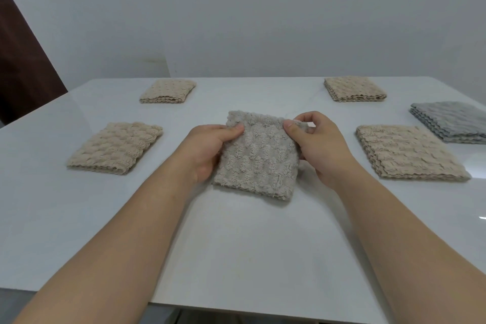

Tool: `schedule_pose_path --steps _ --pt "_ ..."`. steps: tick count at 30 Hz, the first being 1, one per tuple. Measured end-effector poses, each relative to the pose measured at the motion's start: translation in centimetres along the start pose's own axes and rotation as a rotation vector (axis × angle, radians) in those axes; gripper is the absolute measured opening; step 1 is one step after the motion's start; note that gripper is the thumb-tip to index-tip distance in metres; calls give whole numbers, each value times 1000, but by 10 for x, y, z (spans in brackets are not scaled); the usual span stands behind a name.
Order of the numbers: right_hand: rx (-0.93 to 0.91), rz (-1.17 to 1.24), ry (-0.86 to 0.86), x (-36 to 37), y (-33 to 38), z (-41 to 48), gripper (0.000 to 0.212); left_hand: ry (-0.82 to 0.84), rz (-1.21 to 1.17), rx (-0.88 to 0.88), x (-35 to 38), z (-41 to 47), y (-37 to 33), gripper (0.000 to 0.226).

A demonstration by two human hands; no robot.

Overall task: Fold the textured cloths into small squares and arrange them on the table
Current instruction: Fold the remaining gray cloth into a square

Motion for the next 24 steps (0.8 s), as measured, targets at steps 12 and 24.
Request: schedule_pose_path --steps 12,24 --pt "262 192 88 19 -7 -13 54 -354 255 209 -19 9 -10 27" --pt "1 105 303 37 13 -21 76 -239 -287 -17 -25 12 6 20"
Point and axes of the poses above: each hand's wrist, its own z-axis towards the middle knuckle, its own x-axis out of the palm, y = z × x, the point moved 7 cm from there along z, towards the middle knuckle, and after that the axes turned 15 degrees about -x, right-handed, at the moved point
